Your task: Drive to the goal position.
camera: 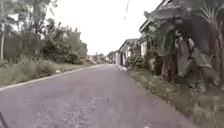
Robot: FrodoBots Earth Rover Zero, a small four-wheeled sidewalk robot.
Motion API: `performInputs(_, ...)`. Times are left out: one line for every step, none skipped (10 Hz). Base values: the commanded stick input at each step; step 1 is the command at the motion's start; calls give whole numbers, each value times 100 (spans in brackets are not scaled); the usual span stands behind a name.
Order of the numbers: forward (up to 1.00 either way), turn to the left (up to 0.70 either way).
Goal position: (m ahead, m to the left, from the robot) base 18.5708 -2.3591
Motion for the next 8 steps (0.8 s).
performInputs(70, 0)
performInputs(70, 0)
performInputs(70, 0)
performInputs(70, 0)
performInputs(70, 0)
performInputs(70, 0)
performInputs(70, 0)
performInputs(70, 0)
